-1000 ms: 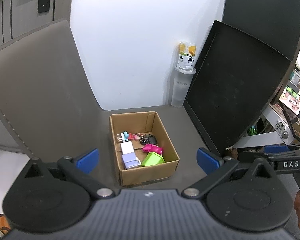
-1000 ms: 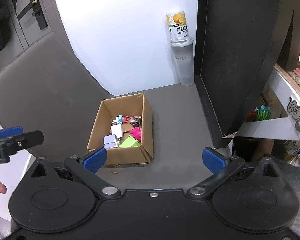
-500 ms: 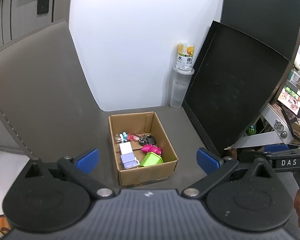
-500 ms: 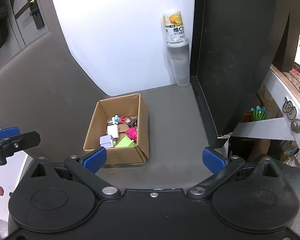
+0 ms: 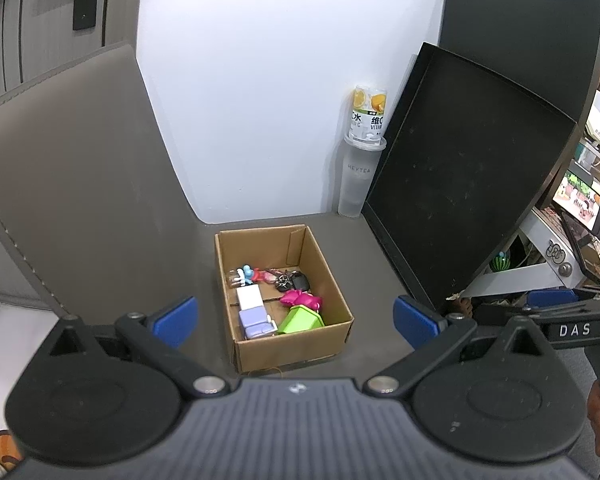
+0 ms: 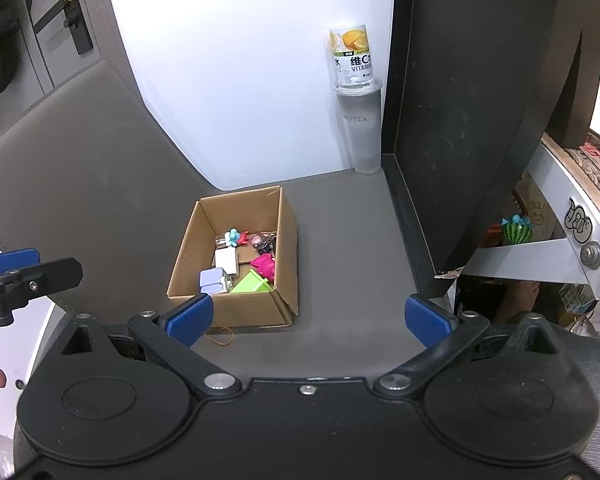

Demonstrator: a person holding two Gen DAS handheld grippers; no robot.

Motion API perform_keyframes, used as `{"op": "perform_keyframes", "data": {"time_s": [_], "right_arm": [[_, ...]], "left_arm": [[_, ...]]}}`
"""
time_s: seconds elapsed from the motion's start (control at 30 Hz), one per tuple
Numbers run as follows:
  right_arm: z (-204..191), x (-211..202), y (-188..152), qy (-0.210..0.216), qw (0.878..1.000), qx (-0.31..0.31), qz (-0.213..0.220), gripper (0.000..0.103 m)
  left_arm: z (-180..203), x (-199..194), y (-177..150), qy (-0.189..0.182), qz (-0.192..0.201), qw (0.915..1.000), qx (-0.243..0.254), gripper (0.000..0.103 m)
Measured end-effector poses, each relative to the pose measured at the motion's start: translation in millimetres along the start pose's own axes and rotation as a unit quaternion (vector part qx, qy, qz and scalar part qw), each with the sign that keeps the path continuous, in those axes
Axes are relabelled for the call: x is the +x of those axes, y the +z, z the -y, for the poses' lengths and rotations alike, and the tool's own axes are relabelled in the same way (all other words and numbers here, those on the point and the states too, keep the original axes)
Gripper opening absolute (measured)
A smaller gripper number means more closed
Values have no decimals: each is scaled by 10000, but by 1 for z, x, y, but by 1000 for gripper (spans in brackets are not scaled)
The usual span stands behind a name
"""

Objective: Organize rigid objects

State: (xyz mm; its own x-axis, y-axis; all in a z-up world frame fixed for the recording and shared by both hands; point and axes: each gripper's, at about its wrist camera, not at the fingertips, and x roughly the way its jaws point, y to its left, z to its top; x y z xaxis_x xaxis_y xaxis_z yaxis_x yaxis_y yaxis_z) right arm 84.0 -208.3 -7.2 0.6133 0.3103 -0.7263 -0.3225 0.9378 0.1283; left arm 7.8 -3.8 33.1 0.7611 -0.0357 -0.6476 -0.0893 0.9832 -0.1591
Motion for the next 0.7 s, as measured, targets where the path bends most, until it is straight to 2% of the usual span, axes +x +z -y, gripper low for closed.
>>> {"op": "perform_keyframes", "data": {"time_s": [0.53, 0.7], "right_arm": [[-4, 1, 0, -10, 10000, -49, -41, 103], [-3, 2, 1, -15, 10000, -60, -59, 103]], "left_arm": [[3, 2, -1, 22, -42, 10000, 63, 103], [6, 3, -3, 139, -44, 9998, 117, 103]]}}
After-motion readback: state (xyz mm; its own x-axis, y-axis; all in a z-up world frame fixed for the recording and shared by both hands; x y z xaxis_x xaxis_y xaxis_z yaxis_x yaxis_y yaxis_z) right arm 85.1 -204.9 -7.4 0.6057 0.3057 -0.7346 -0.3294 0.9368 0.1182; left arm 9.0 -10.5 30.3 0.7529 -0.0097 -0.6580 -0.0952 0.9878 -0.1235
